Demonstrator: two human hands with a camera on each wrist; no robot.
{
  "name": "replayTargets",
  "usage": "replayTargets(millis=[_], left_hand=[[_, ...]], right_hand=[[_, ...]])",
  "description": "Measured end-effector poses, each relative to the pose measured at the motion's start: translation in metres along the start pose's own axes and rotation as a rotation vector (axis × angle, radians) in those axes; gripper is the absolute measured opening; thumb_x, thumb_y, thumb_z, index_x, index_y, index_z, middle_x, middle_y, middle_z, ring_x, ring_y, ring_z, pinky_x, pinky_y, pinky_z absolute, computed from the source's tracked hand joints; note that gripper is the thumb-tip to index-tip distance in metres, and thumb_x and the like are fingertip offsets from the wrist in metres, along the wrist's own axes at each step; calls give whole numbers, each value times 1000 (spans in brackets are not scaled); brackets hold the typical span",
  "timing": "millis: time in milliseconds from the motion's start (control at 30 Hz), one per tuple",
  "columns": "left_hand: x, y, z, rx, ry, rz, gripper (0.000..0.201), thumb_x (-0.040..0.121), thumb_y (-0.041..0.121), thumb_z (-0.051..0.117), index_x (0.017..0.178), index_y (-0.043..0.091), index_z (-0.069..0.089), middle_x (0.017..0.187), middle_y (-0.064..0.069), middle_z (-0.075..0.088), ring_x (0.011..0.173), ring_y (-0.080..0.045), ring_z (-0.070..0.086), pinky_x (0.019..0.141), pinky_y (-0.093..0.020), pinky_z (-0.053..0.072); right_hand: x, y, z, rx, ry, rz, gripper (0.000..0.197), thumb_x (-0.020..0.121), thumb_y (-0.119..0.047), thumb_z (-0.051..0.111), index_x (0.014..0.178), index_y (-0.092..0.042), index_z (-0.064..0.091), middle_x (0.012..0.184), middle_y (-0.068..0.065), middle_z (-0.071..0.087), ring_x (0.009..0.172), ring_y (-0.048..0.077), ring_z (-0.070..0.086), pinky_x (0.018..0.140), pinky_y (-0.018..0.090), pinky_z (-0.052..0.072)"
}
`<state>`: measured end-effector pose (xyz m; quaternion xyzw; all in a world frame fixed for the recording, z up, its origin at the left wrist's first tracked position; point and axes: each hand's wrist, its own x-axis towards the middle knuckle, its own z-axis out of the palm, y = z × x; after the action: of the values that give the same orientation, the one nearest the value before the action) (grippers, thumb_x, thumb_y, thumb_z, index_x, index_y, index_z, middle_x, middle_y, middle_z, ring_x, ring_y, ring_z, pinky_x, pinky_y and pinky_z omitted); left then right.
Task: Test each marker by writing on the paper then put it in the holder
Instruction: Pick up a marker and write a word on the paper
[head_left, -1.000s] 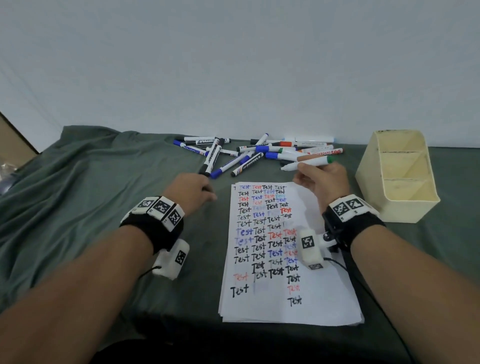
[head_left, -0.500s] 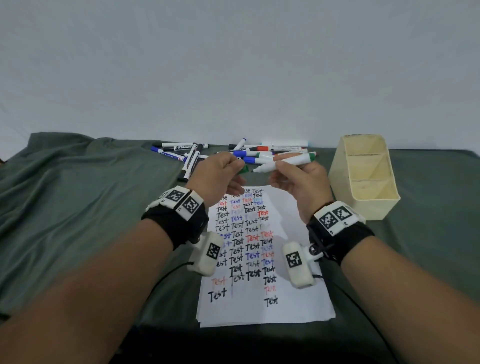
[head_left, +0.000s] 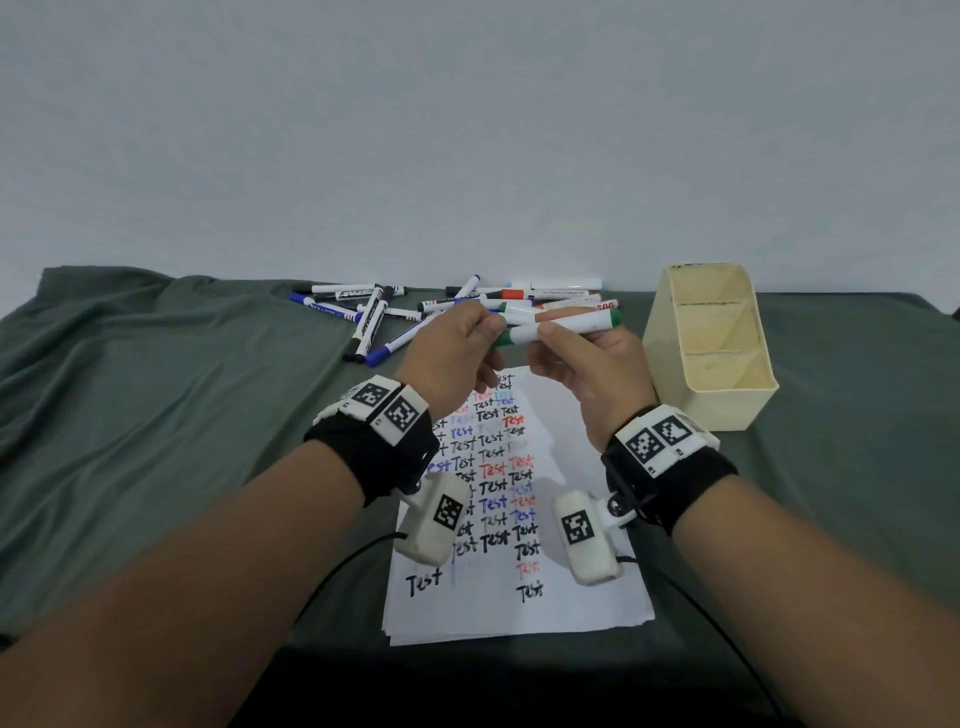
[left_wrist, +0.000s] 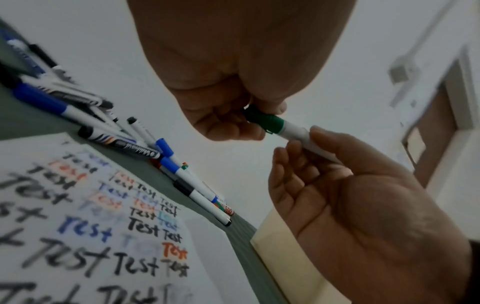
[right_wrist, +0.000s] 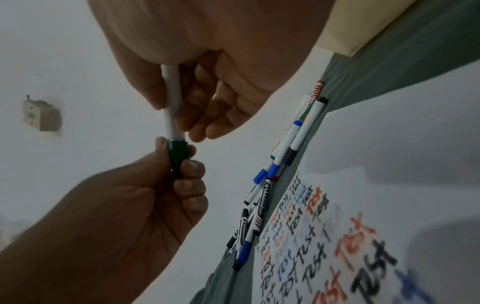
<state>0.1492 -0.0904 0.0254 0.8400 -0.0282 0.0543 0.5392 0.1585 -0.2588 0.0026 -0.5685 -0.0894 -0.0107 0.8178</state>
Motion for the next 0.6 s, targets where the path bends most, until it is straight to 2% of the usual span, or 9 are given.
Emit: replayTargets(millis=[133, 233, 333, 433, 500, 533, 600], left_hand=[[3, 4, 2, 173, 56, 75, 23, 106, 28, 43, 87, 18, 52, 63, 4, 60, 48, -8, 51, 52, -27, 40], [5, 7, 3, 191, 61, 75, 24, 106, 29, 41, 93, 13, 53, 66, 4, 56, 60, -15, 50, 60, -31, 40], [6, 6, 5, 243, 30, 86, 24, 106, 30, 41, 91, 14, 52, 68, 5, 55, 65, -17, 51, 66, -34, 43], [3, 1, 3, 296, -88, 65, 27, 106, 29, 40, 82, 24, 49, 67, 5, 60, 55, -9, 50, 60, -29, 41], [0, -4, -1, 328, -183, 48, 29, 107, 30, 39, 80, 25, 48, 69, 2, 67, 50, -7, 50, 56, -29, 42], [-1, -6, -3, 334, -205, 44, 28, 107, 31, 39, 81, 25, 50, 72, 1, 70, 51, -8, 53, 55, -30, 45], [-1, -12, -7, 342, -224, 22, 26, 106, 36, 39, 90, 24, 55, 81, 1, 73, 63, -13, 63, 61, -36, 51]], right_hand=[[-2, -2, 1, 25, 24, -44, 7, 92, -4, 72, 94, -9, 77, 81, 11, 75, 69, 21, 69, 70, 32, 57], [-6, -1, 1, -15, 17, -62, 10, 91, -7, 74, 92, -15, 79, 82, 12, 76, 73, 23, 72, 73, 34, 57], [-11, 3, -1, -84, 13, -60, 10, 92, -9, 73, 95, -17, 78, 84, 12, 76, 78, 24, 73, 73, 34, 57], [-17, 6, -6, -203, 6, -62, 6, 92, -11, 74, 95, -15, 77, 80, 8, 76, 76, 21, 72, 69, 31, 58], [-20, 9, -10, -273, -5, -35, 7, 91, -15, 77, 92, -21, 78, 78, 3, 76, 72, 17, 71, 67, 32, 60], [-21, 10, -12, -296, -10, -9, 8, 90, -17, 78, 90, -25, 79, 77, 0, 76, 72, 13, 70, 68, 32, 60], [-23, 13, -19, -326, -12, 52, 7, 88, -19, 80, 90, -26, 80, 79, -5, 76, 73, 6, 69, 69, 30, 61]])
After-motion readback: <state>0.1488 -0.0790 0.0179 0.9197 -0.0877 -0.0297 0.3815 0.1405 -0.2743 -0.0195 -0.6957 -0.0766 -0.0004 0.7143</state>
